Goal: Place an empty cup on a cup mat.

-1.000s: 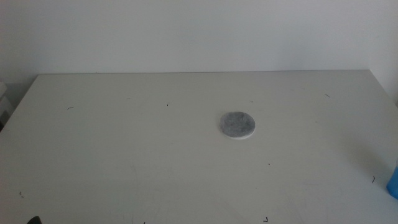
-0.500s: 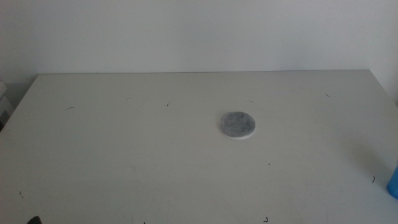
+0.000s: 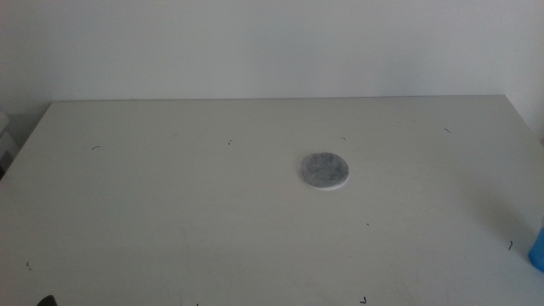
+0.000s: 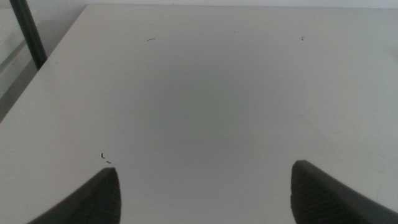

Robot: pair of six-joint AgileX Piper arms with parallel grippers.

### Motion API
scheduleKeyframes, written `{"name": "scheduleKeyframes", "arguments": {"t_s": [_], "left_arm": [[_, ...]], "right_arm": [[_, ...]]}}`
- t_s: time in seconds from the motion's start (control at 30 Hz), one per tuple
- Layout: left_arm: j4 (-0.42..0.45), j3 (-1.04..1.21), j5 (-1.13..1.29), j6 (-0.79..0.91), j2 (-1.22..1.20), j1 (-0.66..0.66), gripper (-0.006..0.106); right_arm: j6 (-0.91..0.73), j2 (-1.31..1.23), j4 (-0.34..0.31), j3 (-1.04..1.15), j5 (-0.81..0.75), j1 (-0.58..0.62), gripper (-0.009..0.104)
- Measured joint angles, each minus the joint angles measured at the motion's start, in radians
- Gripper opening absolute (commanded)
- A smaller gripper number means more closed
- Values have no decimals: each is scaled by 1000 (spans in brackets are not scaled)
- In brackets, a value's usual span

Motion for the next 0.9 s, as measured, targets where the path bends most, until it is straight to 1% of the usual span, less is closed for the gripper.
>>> {"name": "scheduleKeyframes", "arguments": {"t_s": [0.3, 0.43, 0.53, 0.7, 0.9], "left_arm": [[0, 0, 0, 0, 0, 0, 105], [0, 0, 0, 0, 0, 0, 105], [0, 0, 0, 0, 0, 0, 105], [0, 0, 0, 0, 0, 0, 105], [0, 0, 0, 0, 0, 0, 105]], "right_arm": [[8, 93, -68, 0, -5, -70, 87], [35, 128, -67, 9, -52, -72, 87], [45, 158, -60, 48, -104, -72, 87], [46, 224, -57, 105, -148, -72, 87], [60, 283, -63, 120, -204, -72, 80]]}}
